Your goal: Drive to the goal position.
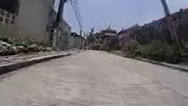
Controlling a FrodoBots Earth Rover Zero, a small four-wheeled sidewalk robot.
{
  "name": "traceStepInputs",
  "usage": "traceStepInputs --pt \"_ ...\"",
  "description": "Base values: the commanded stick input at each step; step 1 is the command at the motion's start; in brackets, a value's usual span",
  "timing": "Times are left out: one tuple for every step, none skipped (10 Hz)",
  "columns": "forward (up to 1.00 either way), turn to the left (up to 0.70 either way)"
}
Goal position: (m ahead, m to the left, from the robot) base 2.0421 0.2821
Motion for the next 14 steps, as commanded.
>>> traceStepInputs --pt "1.00 0.00" --pt "1.00 0.00" --pt "1.00 0.00" --pt "1.00 0.00" --pt "1.00 0.00" --pt "1.00 0.00" --pt "1.00 0.00" --pt "1.00 0.00" --pt "1.00 0.00" --pt "1.00 0.00" --pt "1.00 0.00" --pt "1.00 0.00" --pt "1.00 0.00" --pt "1.00 0.00"
